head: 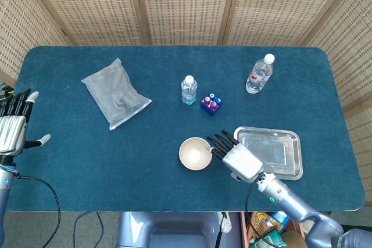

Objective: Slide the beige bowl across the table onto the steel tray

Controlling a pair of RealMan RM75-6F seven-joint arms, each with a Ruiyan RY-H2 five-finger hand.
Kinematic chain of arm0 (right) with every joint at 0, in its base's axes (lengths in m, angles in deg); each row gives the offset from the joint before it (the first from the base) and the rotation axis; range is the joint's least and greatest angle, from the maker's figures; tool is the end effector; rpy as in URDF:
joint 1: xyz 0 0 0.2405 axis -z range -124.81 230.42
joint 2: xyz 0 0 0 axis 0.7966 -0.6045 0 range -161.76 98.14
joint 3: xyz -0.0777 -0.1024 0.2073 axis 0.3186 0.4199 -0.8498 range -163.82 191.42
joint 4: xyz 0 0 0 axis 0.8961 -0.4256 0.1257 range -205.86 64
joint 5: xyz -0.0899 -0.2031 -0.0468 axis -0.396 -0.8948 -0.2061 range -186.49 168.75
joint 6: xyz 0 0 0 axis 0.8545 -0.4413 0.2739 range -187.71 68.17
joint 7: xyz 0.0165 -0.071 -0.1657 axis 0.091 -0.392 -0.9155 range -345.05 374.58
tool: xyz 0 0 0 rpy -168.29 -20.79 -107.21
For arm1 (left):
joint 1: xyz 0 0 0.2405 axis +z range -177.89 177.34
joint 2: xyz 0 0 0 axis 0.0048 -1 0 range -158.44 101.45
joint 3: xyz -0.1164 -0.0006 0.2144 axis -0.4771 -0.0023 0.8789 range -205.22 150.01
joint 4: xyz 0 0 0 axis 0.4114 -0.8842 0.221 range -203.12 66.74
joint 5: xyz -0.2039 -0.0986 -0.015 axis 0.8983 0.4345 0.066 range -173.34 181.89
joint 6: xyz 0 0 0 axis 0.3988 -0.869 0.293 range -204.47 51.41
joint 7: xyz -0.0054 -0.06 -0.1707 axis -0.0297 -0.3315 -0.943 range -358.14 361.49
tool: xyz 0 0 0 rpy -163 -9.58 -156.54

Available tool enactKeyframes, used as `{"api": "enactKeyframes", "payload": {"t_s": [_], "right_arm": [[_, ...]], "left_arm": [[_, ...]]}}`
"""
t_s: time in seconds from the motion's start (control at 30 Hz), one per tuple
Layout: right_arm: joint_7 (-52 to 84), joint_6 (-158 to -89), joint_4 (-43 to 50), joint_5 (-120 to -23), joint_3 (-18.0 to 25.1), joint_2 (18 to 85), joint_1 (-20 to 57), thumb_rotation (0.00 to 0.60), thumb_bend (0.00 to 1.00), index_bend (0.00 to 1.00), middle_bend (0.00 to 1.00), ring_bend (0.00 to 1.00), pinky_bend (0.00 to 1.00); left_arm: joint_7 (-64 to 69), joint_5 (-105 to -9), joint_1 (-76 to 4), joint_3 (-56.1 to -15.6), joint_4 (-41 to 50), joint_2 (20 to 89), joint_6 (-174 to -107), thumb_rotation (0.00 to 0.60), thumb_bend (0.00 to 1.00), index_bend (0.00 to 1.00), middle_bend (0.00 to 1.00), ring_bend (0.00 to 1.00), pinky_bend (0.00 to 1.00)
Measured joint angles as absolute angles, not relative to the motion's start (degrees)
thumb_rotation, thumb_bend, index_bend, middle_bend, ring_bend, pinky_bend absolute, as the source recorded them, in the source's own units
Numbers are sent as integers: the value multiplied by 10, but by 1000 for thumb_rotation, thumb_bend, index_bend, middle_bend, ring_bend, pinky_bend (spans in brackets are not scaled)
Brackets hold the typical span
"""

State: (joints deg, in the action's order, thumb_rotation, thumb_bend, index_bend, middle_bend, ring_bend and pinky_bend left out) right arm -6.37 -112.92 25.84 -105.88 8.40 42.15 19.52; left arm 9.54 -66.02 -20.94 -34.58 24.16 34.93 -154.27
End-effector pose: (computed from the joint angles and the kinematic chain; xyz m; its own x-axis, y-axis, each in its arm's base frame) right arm -0.1274 -0.2921 -0.0117 0.7009 -0.0595 0.7108 -0.5260 -0.7162 0.4587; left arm -0.2778 0.3162 0.1519 0.4745 -0.0458 0.8791 0.8801 0.0057 -0.4747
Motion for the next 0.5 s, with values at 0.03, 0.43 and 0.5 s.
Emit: {"api": "enactKeyframes", "payload": {"t_s": [0.03,0.43,0.5], "right_arm": [[-66,-1114,252,-1058,83,436,182,600,0,123,0,0,0],[-83,-1058,155,-1017,74,541,119,600,0,270,0,0,0],[-83,-1056,142,-1007,74,552,116,600,7,339,0,0,0]], "left_arm": [[95,-658,-210,-347,241,349,-1539,600,0,0,0,0,0],[93,-647,-213,-357,236,347,-1502,600,0,0,0,0,0],[92,-646,-213,-358,236,346,-1501,600,0,0,0,0,0]]}}
